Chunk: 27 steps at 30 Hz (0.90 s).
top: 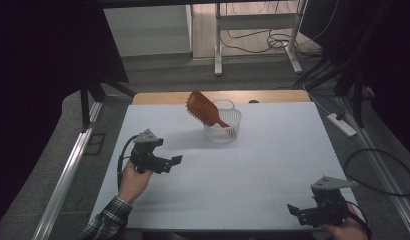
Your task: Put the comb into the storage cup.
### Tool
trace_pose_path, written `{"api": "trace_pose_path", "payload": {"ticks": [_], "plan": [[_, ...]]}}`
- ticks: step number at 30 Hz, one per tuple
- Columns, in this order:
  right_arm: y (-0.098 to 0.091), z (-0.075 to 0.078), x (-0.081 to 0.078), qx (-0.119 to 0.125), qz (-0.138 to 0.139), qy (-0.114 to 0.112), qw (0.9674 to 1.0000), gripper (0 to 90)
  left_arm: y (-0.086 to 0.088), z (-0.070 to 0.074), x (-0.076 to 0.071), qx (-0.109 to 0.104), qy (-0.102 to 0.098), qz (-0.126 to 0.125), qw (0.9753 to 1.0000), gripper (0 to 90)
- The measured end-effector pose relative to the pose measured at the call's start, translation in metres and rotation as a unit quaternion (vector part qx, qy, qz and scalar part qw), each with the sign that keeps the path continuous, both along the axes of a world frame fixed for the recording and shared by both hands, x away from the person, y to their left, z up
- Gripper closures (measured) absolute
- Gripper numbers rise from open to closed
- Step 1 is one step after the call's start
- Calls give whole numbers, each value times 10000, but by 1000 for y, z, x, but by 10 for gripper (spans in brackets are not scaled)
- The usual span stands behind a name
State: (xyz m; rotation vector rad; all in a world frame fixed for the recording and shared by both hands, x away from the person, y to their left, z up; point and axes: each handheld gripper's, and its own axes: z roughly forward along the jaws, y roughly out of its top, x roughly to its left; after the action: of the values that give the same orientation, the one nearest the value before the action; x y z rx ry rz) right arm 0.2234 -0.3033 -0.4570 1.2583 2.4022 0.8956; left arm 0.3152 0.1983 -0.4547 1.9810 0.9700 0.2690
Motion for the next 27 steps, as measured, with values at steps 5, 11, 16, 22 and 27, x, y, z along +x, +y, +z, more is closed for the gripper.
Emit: {"api": "trace_pose_path", "payload": {"ticks": [5, 11, 16, 22, 27], "plan": [[0, 0, 0, -7, 0, -7, 10000, 0, 4, 1, -7, -26, -7, 43, 10000, 0], [0, 0, 0, -9, 2, -23, 10000, 0, 9, 0, -14, -8, 8, 97, 10000, 0], [0, 0, 0, -5, 7, -33, 10000, 0, 14, -1, -22, -7, 7, 138, 9999, 0], [1, 0, 0, -5, 9, -26, 10000, 0, 17, -3, -28, 40, 24, 172, 9998, 0], [1, 0, -1, -6, 11, -32, 10000, 0, 19, -5, -34, 86, 43, 194, 9998, 0]]}}
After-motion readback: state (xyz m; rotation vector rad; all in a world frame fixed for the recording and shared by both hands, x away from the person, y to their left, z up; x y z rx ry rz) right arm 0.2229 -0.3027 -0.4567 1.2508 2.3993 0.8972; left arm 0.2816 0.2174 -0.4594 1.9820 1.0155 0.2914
